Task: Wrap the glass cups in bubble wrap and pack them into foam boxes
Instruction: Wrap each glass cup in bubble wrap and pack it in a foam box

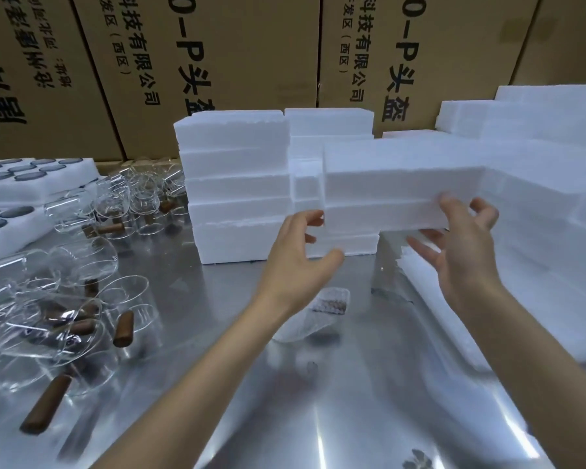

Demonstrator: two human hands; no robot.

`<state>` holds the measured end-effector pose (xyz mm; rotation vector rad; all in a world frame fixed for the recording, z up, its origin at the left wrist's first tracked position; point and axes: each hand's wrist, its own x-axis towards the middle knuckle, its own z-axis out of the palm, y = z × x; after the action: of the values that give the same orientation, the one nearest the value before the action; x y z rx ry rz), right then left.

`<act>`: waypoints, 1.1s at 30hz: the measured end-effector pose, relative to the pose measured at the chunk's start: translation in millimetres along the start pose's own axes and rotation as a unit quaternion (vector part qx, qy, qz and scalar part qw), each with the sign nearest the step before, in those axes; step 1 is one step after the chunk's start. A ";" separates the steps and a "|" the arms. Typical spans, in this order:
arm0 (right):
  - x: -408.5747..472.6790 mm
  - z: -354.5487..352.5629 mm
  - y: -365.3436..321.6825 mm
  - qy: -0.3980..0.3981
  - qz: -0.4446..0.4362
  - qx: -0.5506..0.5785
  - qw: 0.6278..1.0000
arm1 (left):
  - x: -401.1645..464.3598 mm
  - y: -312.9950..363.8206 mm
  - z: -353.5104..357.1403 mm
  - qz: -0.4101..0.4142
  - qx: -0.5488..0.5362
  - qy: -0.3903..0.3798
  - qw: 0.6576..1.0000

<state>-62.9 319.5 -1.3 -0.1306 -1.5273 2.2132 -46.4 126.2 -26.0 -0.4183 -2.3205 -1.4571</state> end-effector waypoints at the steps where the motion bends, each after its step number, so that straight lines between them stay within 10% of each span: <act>1: -5.4 -4.8 8.1 0.006 0.013 0.001 1.000 | -6.9 -5.5 -0.4 0.000 0.013 -0.011 1.000; 9: -26.4 -20.8 51.4 0.050 0.084 0.040 0.994 | -32.5 -31.9 -11.4 0.054 0.165 -0.017 0.985; 15: -26.5 -21.0 62.0 0.049 0.077 0.025 0.996 | -50.0 -54.8 -24.5 -0.095 0.092 -0.065 0.989; 33: -46.8 -14.2 76.8 -0.115 0.111 -0.237 0.958 | -38.0 -56.2 -79.4 -0.138 -0.033 0.173 0.975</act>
<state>-39.8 290.4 -84.4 -0.2055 -2.2540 2.0330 -25.1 28.5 -56.4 0.1434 -2.1114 -1.5882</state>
